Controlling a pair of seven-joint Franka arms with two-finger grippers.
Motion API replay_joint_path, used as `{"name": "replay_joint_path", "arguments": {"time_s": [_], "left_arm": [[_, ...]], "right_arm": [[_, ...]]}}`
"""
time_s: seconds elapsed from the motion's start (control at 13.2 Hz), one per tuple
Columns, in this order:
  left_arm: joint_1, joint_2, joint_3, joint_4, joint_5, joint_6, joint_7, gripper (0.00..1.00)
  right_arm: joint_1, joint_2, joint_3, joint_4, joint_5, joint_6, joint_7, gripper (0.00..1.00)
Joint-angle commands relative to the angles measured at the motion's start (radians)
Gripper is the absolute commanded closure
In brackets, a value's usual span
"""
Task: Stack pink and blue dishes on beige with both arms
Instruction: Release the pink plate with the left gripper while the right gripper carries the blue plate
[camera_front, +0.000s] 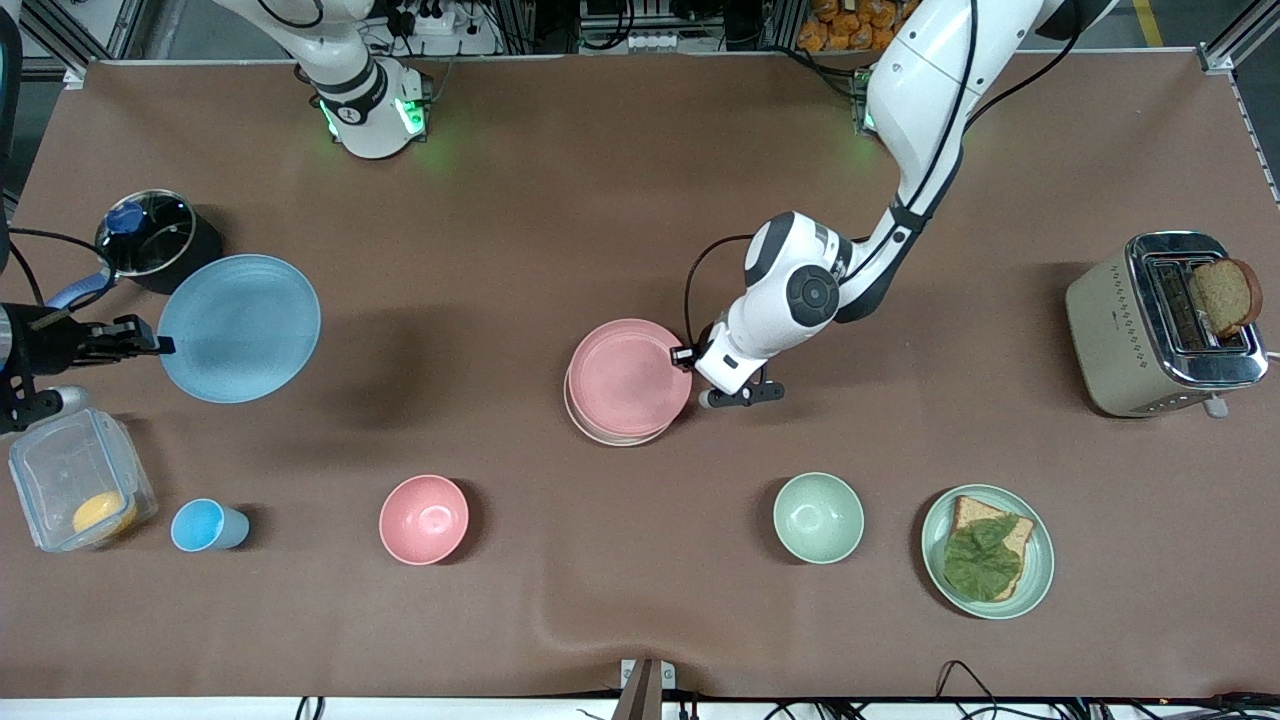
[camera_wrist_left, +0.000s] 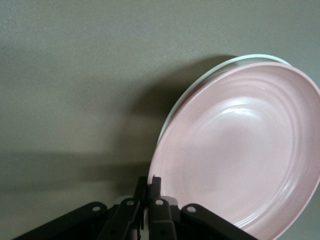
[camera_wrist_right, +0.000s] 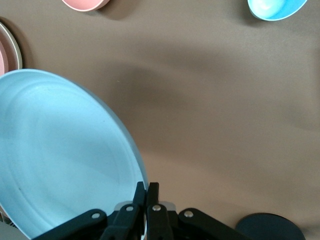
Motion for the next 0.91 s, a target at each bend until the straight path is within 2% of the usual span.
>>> {"name": "replay_joint_path", "arguments": {"time_s": [0.0, 0.53, 0.84], "left_arm": [[-0.012, 0.021, 0.008, 0.031, 0.019, 0.002, -0.035, 1.0], [-0.026, 0.033, 0.016, 0.054, 0.019, 0.001, -0.058, 1.0], [-0.025, 0.033, 0.018, 0.057, 0.019, -0.004, -0.057, 0.81]], "right_arm": [[-0.022, -0.007, 0.018, -0.004, -0.007, -0.009, -0.013, 1.0], [-0.022, -0.007, 0.018, -0.004, -0.008, -0.009, -0.022, 1.0], [-0.024, -0.006, 0.018, -0.004, -0.007, -0.009, -0.022, 1.0]]}}
